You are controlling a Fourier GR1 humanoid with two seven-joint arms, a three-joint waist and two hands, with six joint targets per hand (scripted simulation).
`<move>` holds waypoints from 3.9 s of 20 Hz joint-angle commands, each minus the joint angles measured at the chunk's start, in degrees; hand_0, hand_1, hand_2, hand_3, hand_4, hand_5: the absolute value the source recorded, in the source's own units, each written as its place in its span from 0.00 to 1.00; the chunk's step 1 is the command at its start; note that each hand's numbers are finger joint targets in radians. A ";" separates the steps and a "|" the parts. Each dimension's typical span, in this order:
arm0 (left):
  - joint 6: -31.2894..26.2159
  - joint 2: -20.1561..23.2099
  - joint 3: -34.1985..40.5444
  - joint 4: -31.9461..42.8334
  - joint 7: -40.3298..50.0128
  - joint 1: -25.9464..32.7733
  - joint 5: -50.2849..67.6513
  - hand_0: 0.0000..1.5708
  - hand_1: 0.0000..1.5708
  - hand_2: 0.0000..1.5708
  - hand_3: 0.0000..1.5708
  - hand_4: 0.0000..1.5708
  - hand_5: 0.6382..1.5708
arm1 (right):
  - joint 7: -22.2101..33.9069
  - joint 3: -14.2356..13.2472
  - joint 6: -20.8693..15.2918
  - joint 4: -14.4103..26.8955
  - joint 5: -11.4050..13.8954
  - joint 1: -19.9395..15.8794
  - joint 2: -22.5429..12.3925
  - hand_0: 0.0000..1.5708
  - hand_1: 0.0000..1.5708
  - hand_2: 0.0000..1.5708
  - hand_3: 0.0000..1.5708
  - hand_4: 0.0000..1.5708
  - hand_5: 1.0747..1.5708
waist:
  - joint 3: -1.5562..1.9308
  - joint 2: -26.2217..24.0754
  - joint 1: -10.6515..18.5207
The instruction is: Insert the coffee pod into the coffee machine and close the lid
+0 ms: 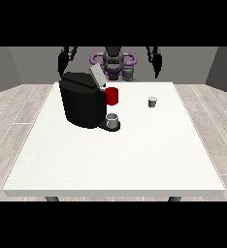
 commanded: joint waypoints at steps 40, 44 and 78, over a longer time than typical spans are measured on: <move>-2.43 18.56 -3.34 36.27 -9.78 -26.80 -35.09 0.60 0.60 0.61 0.44 0.05 1.00 | -1.38 1.56 -6.30 9.53 8.14 -14.51 5.17 0.00 0.00 0.00 0.00 0.00 1.00 | 0.86 12.07 -4.96; 2.58 19.07 -4.75 39.09 -17.07 -27.20 -39.47 0.68 0.68 0.72 0.59 0.30 1.00 | -0.90 2.11 -6.99 10.38 9.73 -15.85 5.11 0.00 0.00 0.00 0.00 0.00 1.00 | 0.84 13.49 -4.45; -17.70 13.63 -4.55 44.92 -13.51 -40.94 -44.83 0.89 0.89 0.89 0.85 0.34 1.00 | -7.54 1.49 -10.99 25.65 13.40 -12.91 6.35 0.00 0.00 0.00 0.00 0.00 1.00 | 0.86 2.82 -3.03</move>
